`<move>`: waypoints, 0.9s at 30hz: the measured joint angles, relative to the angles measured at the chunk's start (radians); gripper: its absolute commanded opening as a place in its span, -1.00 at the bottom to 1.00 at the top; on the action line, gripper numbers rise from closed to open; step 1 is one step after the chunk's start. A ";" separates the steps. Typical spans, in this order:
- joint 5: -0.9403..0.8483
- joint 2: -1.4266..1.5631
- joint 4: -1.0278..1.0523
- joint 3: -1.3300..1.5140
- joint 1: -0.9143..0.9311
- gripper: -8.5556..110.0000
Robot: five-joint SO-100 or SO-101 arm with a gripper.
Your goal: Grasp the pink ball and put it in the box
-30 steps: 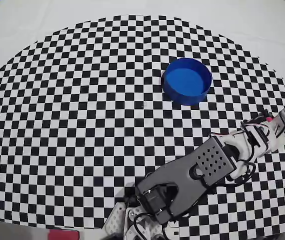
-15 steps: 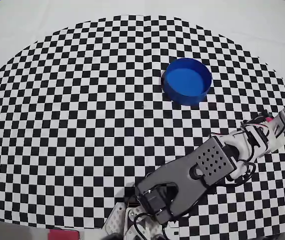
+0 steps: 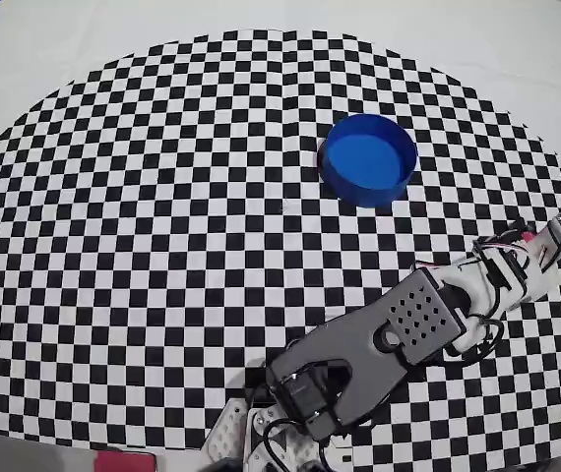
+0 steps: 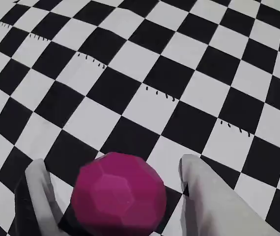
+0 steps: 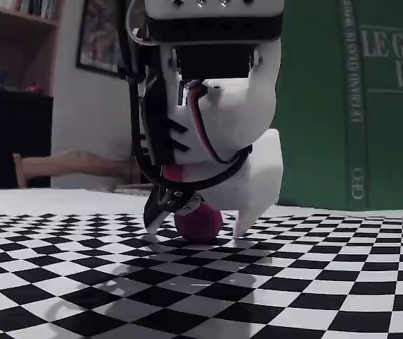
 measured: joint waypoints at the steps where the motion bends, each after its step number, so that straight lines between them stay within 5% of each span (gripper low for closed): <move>1: 0.000 0.000 0.000 0.000 0.000 -0.39; 6: 0.000 0.000 0.000 0.000 0.000 -0.85; 27: -0.002 0.028 0.000 0.020 0.000 -0.85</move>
